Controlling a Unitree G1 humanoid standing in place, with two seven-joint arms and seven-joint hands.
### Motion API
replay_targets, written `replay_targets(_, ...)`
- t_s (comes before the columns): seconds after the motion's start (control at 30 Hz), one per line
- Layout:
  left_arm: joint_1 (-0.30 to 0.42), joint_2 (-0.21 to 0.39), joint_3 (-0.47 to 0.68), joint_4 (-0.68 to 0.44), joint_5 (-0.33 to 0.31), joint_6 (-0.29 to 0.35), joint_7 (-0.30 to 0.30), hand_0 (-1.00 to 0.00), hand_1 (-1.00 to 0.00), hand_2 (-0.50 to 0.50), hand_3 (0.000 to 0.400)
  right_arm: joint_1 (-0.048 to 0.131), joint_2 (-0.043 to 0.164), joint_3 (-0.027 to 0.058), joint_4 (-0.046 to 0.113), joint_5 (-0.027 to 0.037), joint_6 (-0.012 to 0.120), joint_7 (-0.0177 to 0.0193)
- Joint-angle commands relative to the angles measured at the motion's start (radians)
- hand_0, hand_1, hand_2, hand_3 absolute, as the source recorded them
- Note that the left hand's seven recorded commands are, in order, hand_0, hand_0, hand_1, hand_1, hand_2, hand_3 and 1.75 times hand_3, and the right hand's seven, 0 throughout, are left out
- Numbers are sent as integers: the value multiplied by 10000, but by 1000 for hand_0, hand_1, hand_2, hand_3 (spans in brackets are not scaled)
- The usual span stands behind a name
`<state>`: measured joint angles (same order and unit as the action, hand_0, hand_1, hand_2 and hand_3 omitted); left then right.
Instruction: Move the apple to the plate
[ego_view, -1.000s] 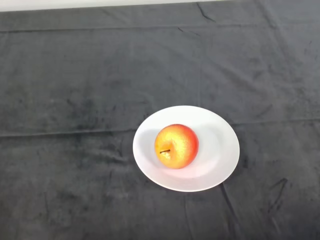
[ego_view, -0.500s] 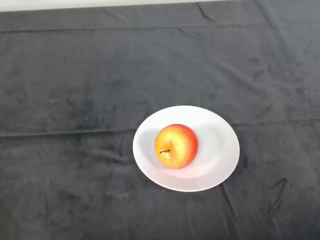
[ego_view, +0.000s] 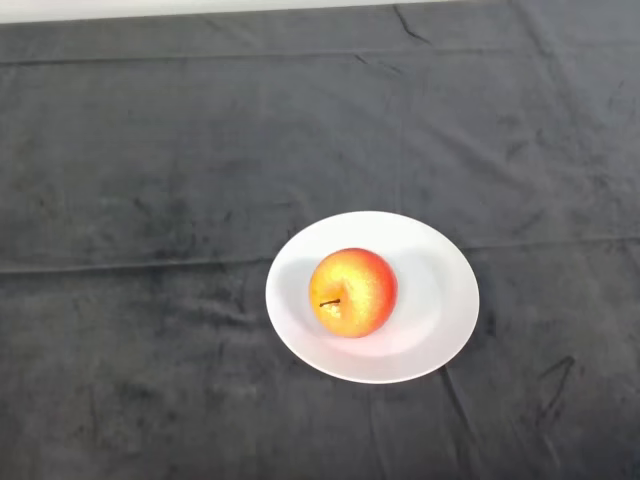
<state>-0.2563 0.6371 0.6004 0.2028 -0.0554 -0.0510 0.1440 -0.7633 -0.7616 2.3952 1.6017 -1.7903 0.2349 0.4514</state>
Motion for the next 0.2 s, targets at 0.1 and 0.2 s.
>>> replay_targets(0.1,-57,624,230,127,-38,-129,-83,0,0,0,0,-475,-185,112,-359,37,-39,147)
replay_targets(0.2,-61,607,216,106,-30,-121,-70,0,0,0,0,-475,-185,112,-359,37,-39,147)
